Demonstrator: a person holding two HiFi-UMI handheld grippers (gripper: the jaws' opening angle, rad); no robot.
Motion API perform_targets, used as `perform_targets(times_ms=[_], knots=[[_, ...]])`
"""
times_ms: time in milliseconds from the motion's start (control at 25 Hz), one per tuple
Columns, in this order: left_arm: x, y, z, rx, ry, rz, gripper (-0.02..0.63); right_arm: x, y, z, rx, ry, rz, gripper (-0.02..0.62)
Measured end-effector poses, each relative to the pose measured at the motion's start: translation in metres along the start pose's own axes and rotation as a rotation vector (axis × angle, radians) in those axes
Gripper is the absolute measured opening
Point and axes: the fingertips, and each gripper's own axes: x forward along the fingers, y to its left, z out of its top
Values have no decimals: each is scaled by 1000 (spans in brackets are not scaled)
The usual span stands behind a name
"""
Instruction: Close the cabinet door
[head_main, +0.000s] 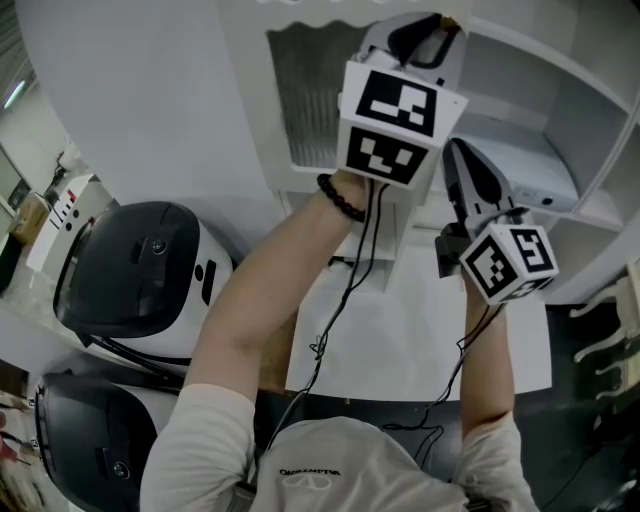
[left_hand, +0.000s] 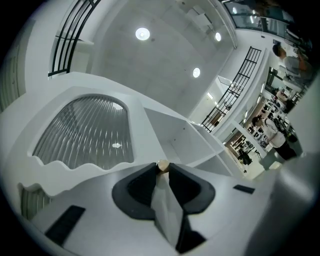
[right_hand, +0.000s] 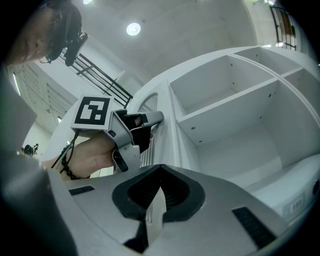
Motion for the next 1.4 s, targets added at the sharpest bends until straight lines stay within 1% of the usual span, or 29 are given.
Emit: perform_targets(times_ms=[280,440,600,1000,1080,1200,1240,1400], knots=[[8,2,-5,5,17,3,84,0,-1,-1,-9,6,8,9],[10,3,-8,0,24,5,84,-3,1,-2,9,2,14,9],[10,7,-10,-6,27,15,84,-5,6,-5,5,9,18,9],[12,7,-12,13,32,20,84,-7,4,-11,16,36,-2,9],[12,6,-11,-11,21,9,87,-7,4,-10,21,32,-3,9],[9,5,-10,-99,-9,-41,92,-9,7,-11,22,30,-4,9],[6,5,-11,-115,-14,-54,92,-9,7,-13,23,32,-4,9],[-11,6,-2,-96,-56,-51,92,-13,8,-14,52,27,-17,9]])
